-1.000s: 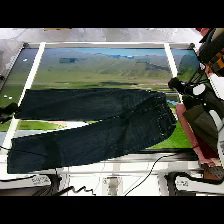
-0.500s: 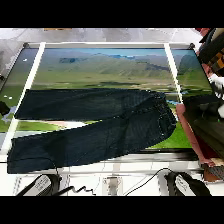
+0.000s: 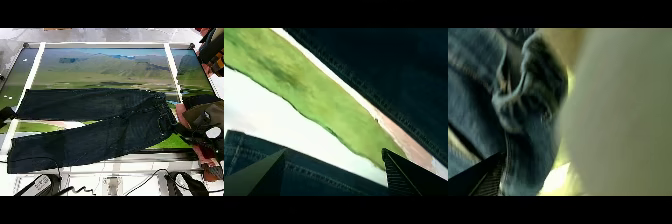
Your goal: Fold the clothes and pants, and hang the long-sleeved shirts on hangers.
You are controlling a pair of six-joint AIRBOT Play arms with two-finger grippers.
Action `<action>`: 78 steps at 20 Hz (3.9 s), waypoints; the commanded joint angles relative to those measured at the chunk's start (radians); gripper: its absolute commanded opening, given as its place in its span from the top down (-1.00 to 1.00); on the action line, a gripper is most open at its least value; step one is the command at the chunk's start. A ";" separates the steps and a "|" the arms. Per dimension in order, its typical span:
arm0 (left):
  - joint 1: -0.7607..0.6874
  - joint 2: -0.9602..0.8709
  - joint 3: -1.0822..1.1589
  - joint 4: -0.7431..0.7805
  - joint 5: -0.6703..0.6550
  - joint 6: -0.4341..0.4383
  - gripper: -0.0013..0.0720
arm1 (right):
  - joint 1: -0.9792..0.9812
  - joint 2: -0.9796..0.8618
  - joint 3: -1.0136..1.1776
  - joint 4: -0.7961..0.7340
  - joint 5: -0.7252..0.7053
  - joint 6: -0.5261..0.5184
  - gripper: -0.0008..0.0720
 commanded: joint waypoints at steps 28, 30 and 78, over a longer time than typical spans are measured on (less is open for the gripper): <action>0.772 0.073 -0.358 0.176 -0.106 0.247 -0.40 | 0.153 -0.234 -0.021 0.280 -0.438 -0.163 0.90; 0.771 0.047 -0.382 0.129 -0.040 0.252 -0.40 | 0.153 -0.234 -0.021 0.282 -0.444 -0.163 0.90; -0.158 -0.560 0.281 -1.100 0.678 0.513 -0.96 | 0.277 -0.739 0.786 0.181 -0.805 0.518 -0.90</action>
